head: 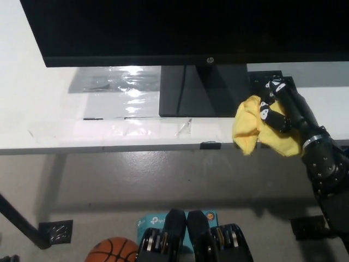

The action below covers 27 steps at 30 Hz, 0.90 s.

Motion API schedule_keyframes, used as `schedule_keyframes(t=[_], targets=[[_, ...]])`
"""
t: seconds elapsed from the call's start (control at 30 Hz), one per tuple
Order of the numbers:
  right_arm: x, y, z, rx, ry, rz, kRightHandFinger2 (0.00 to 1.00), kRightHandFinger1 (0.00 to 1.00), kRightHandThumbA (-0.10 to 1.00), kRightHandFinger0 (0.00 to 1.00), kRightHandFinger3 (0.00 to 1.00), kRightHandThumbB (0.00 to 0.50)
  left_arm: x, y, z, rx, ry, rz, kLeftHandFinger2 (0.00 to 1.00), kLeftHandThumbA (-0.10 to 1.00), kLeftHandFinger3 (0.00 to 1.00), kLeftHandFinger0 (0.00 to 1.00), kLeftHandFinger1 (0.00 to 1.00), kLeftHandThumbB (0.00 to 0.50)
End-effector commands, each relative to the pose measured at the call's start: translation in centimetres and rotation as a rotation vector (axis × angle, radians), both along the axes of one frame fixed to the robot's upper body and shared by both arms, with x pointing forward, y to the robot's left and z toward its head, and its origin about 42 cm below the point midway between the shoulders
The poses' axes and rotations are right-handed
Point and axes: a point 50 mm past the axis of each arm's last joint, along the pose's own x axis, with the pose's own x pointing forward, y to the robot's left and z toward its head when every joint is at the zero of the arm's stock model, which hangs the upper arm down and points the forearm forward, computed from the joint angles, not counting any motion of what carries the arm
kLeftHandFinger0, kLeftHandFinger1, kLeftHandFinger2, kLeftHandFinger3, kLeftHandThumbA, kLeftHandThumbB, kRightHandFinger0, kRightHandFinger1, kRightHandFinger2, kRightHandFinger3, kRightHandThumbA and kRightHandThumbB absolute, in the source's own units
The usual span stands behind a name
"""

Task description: The robot uses its right hand to pick up the cloth kept in the middle of the desk and use it to wipe the monitor in the middle of the desk by swiping its screen twice

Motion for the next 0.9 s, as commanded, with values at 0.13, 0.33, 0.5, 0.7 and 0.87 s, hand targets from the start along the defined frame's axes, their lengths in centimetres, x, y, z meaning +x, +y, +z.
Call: schedule_keyframes(t=[0.13, 0.33, 0.5, 0.7, 0.87], targets=[[-0.7, 0.2, 1.1, -0.012, -0.263, -0.038, 0.42, 0.14, -0.1, 0.0, 0.04, 0.0, -0.7, 0.7, 1.3, 0.024, -0.041, -0.065, 0.69, 0.07, 0.85, 0.53, 0.55, 0.093], [-1.2, 0.2, -0.1, -0.036, -0.274, -0.062, 0.58, 0.26, -0.1, 0.0, 0.03, 0.03, -1.0, 0.6, 1.4, 0.015, -0.041, -0.072, 0.69, 0.07, 0.85, 0.52, 0.55, 0.107], [-2.0, 0.3, -0.8, 0.001, -0.298, -0.068, 0.51, 0.19, -0.1, 0.0, 0.04, 0.159, -1.3, 0.6, 1.3, 0.008, -0.034, -0.071, 0.69, 0.05, 0.84, 0.5, 0.55, 0.107], [-2.4, 0.6, 0.3, 0.065, -0.432, -0.062, 0.28, 0.0, -0.1, 0.0, 0.03, 0.238, -1.6, 0.7, 1.0, -0.003, -0.032, -0.074, 0.67, 0.09, 0.82, 0.5, 0.54, 0.13], [-3.0, 1.4, 0.5, 0.343, -0.409, -0.216, 0.29, 0.0, -0.1, 0.0, 0.08, 0.283, -2.7, 0.5, 0.5, -0.021, 0.0, -0.056, 0.65, 0.08, 0.79, 0.48, 0.52, 0.145]])
